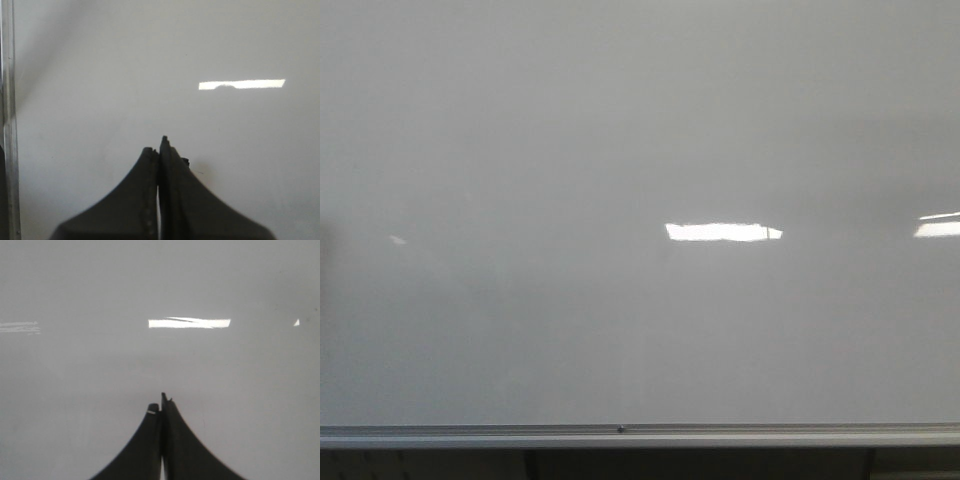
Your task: Write number 1 on whiteboard
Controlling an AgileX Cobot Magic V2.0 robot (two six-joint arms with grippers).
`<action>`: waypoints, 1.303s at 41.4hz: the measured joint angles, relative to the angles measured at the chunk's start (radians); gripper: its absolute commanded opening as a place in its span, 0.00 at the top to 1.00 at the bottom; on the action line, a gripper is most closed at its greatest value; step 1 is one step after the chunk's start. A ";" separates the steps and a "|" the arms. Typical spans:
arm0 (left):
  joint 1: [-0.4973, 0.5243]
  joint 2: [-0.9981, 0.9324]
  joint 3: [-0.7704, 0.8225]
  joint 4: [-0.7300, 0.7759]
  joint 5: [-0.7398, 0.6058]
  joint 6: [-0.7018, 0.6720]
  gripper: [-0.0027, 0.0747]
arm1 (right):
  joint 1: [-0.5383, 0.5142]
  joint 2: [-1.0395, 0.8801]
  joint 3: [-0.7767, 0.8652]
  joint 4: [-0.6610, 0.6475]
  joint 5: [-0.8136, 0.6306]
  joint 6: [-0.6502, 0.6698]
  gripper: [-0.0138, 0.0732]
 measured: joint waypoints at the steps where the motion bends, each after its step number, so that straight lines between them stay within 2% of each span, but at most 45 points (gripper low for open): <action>1: 0.000 0.000 0.000 0.000 0.000 0.000 0.73 | 0.000 0.000 0.000 0.000 0.002 0.000 0.81; 6: 0.000 0.000 0.000 0.000 -0.002 0.000 0.16 | 0.000 0.000 0.000 0.002 0.002 0.000 0.37; 9: 0.000 0.000 0.002 0.002 -0.004 0.000 0.07 | 0.000 0.000 0.000 0.002 0.004 0.000 0.24; 12: 0.000 0.000 0.010 0.002 -0.014 0.000 0.07 | 0.000 0.000 0.000 0.002 0.006 0.000 0.16; 18: 0.000 0.034 0.014 0.002 -0.025 0.000 0.12 | 0.000 0.000 0.000 0.002 0.011 0.000 0.15; 30: 0.000 0.436 -0.043 0.110 -0.071 0.004 0.17 | 0.000 0.000 0.000 0.002 0.011 0.000 0.15; 45: 0.000 0.908 -0.082 0.116 -0.313 0.004 0.17 | 0.000 0.000 0.000 0.002 0.011 0.000 0.15; 54: 0.009 1.101 -0.086 0.118 -0.451 0.004 0.17 | 0.000 0.000 0.000 0.002 0.020 0.000 0.15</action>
